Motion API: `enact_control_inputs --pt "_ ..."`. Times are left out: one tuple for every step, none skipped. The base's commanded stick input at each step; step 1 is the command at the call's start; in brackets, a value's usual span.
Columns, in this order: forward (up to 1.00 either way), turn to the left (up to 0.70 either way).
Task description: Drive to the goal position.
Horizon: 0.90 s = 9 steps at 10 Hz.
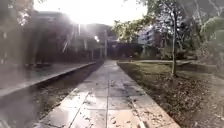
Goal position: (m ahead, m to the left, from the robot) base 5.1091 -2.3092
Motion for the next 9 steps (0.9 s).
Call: enact_control_inputs --pt "0.50 0.00" --pt "0.50 0.00" --pt "0.50 0.00" --pt "0.50 0.00" --pt "0.50 0.00" --pt "0.50 0.00" --pt "0.50 0.00" --pt "0.50 0.00" --pt "0.50 0.00"
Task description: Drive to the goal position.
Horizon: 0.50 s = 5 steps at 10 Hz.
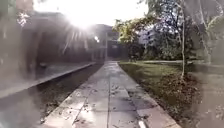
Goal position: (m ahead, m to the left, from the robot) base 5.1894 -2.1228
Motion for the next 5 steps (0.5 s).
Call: enact_control_inputs --pt "0.50 0.00" --pt "0.50 0.00" --pt "0.50 0.00" --pt "0.50 0.00" --pt "0.50 0.00"
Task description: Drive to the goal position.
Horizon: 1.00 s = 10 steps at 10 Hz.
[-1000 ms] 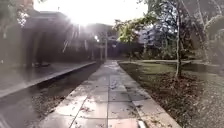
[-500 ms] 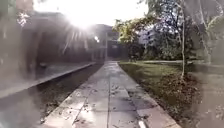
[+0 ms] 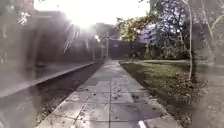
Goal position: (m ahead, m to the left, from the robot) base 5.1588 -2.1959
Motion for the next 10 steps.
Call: enact_control_inputs --pt "0.50 0.00" --pt "0.50 0.00" --pt "0.50 0.00" --pt "0.50 0.00" --pt "0.50 0.00" --pt "0.50 0.00" --pt "0.50 0.00" --pt "0.50 -0.20" --pt "0.50 -0.38" --pt "0.50 -0.50"
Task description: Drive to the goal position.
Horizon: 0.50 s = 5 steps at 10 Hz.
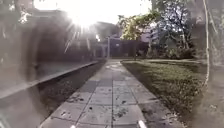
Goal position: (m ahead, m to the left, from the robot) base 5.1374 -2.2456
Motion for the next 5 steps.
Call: enact_control_inputs --pt "0.50 -0.50" --pt "0.50 -0.20" --pt "0.50 0.00" --pt "0.50 0.00" --pt "0.50 0.00"
